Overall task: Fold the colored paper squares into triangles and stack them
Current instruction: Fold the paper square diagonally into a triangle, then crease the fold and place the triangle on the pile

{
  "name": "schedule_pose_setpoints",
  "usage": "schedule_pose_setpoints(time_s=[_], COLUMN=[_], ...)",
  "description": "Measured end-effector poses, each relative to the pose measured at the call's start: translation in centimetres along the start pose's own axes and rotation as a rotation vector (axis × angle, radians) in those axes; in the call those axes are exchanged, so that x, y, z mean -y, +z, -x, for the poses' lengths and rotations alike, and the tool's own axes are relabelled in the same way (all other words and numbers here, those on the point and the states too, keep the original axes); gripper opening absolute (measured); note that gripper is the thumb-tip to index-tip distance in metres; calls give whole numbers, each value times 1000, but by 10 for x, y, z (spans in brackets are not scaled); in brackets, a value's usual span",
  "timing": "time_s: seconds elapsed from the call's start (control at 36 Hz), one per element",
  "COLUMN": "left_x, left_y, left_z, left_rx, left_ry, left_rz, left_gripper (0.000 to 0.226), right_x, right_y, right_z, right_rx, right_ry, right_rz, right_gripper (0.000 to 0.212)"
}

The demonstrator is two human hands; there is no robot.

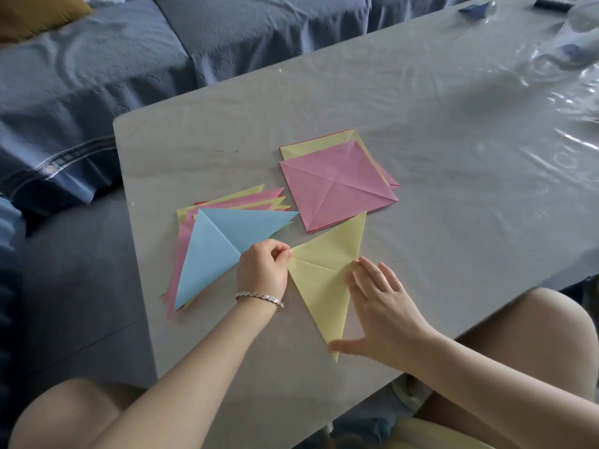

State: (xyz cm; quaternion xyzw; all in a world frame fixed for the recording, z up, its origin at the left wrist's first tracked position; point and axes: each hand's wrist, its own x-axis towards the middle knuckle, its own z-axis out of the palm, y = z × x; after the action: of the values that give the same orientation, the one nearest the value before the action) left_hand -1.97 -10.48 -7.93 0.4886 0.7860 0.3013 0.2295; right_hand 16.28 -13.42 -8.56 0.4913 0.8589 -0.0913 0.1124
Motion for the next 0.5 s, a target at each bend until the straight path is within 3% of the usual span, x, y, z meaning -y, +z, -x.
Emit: schedule_pose_setpoints(time_s=[0.17,0.33,0.39,0.5], left_x=[0,-1,-2,-4], left_y=[-2,-2,-2,-10], left_z=[-1,-1,-2,-3], left_rx=[19,29,36,34], left_ry=[3,5,5,49], left_rz=[-6,-11,-8,1], left_gripper=[8,9,9,8], right_x=[-9,-32,-37,-52], right_y=[-19,-29,-31,-31], right_z=[-26,-59,-63,-72], right_rx=[6,-48,-83,-279], right_ry=[39,129,119,125], right_rz=[-41,0,-36,-206], right_gripper=[142,144,122,55])
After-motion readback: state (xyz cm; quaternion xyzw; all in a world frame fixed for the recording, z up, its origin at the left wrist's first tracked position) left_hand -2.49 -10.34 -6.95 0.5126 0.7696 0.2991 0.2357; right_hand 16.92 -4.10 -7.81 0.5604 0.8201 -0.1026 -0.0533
